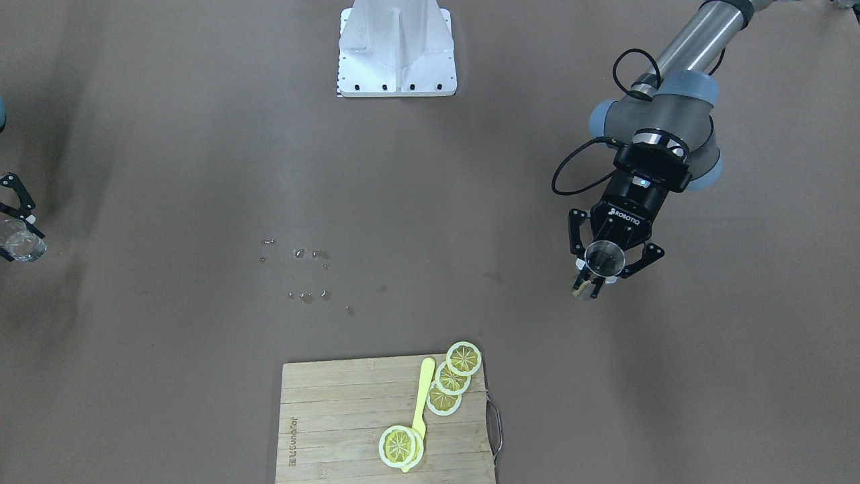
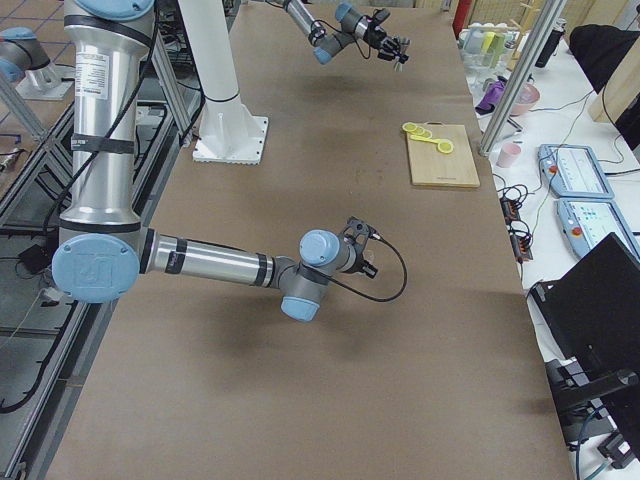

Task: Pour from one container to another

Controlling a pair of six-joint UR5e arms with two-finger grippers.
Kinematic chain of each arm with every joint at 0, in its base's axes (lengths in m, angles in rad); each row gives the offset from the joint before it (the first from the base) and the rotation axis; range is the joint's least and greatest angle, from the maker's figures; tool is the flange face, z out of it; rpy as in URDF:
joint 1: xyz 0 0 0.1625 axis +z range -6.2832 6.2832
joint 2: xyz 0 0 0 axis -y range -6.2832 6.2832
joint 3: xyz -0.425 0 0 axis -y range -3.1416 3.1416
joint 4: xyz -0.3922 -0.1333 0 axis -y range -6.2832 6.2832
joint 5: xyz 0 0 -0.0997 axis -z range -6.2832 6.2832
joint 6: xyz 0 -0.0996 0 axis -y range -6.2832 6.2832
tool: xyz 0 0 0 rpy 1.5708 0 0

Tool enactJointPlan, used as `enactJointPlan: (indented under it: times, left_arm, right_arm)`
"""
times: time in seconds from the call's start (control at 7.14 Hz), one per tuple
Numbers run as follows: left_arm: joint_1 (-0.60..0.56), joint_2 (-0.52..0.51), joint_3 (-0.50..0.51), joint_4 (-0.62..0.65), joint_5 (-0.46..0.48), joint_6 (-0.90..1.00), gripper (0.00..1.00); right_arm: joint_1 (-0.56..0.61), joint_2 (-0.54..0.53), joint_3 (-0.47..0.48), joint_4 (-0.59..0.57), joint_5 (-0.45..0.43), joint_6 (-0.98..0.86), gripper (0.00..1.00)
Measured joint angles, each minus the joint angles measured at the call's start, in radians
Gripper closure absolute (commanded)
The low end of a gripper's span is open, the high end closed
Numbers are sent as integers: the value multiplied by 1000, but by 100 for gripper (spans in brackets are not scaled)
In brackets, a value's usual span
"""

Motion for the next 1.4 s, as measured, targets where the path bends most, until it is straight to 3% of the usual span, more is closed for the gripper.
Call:
enactJointPlan:
  times: [0.56,0.84,1.12,1.26,1.4]
  left_arm:
    - [108,74,-1,24,284,-184,100]
    - [160,115,-19,65,375,-253,100]
    - [203,197,-112,155,427,-322,100]
    - [221,236,-152,189,452,-347,100]
    - [238,258,-169,210,482,-360,100]
  right_arm:
    - [-124,37,-106,161,-142,138,100]
    - [-145,59,-133,172,-161,156,100]
    - [-156,84,-179,207,-170,166,100]
    - [-158,94,-192,221,-168,176,1]
    - [-160,99,-198,229,-166,183,0]
